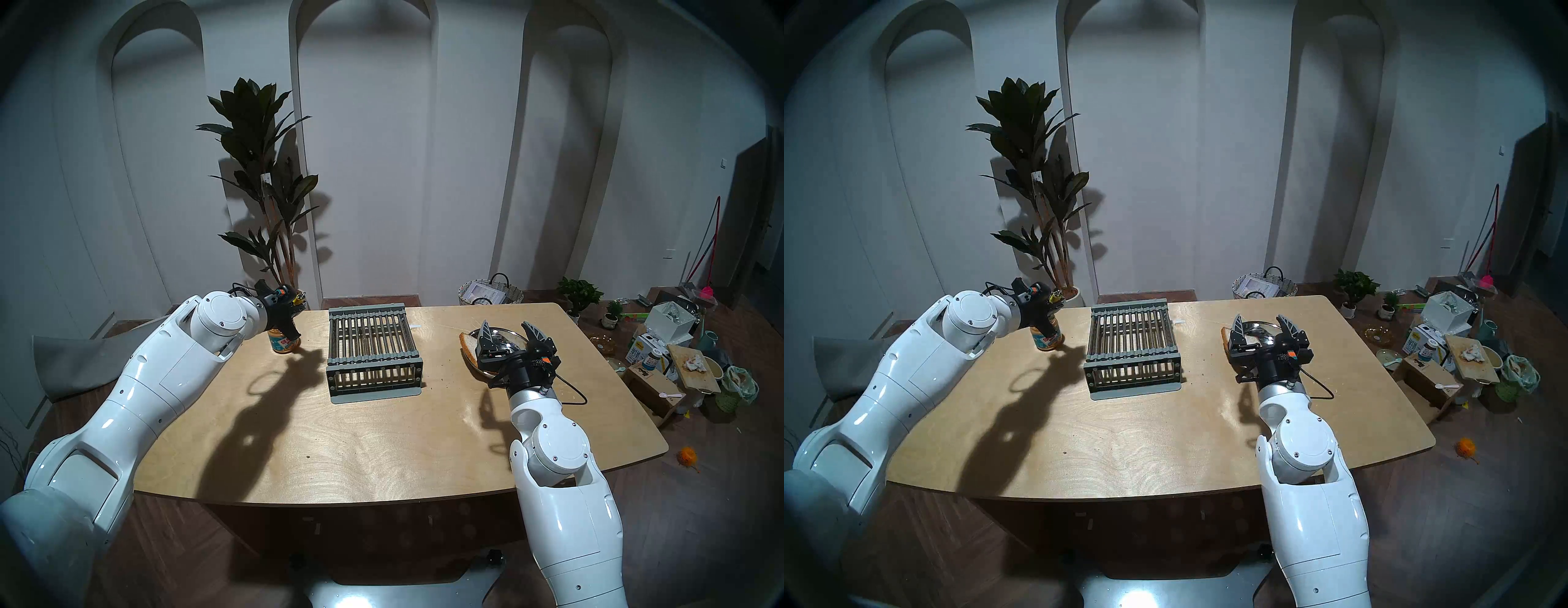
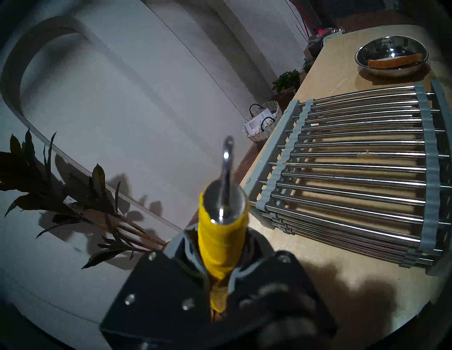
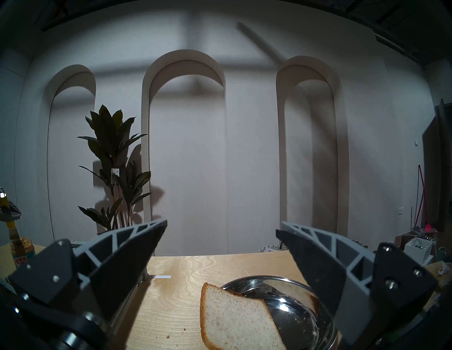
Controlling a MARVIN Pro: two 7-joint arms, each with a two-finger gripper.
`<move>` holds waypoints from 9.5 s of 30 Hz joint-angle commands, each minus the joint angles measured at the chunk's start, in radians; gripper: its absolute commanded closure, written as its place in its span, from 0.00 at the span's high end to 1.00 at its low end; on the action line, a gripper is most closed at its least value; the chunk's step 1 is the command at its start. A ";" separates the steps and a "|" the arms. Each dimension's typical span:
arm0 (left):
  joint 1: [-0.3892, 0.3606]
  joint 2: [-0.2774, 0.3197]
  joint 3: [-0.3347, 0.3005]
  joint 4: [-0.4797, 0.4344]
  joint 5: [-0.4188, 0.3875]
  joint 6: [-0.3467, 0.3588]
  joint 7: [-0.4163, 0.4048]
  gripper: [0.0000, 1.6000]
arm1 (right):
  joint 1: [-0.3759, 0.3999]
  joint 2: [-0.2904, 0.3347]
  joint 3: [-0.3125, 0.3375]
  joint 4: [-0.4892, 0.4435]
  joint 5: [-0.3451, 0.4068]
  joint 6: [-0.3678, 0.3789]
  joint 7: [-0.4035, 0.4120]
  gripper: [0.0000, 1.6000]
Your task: Spread peanut butter over the slice of bread with the knife
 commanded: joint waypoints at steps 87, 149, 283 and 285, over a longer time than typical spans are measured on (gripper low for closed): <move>-0.049 0.025 -0.040 -0.131 0.044 0.101 -0.026 0.00 | 0.009 0.006 0.010 0.004 0.056 -0.006 0.010 1.00; -0.012 0.012 -0.002 -0.138 0.171 0.048 0.079 0.00 | 0.013 0.009 0.017 0.011 0.080 -0.009 0.008 1.00; 0.029 -0.613 -0.070 -0.140 -1.191 0.030 0.354 0.00 | 0.515 0.214 0.360 0.525 0.311 0.958 0.226 1.00; 0.028 -0.616 -0.068 -0.130 -1.189 0.025 0.351 0.00 | 0.516 0.211 0.359 0.528 0.310 0.957 0.221 1.00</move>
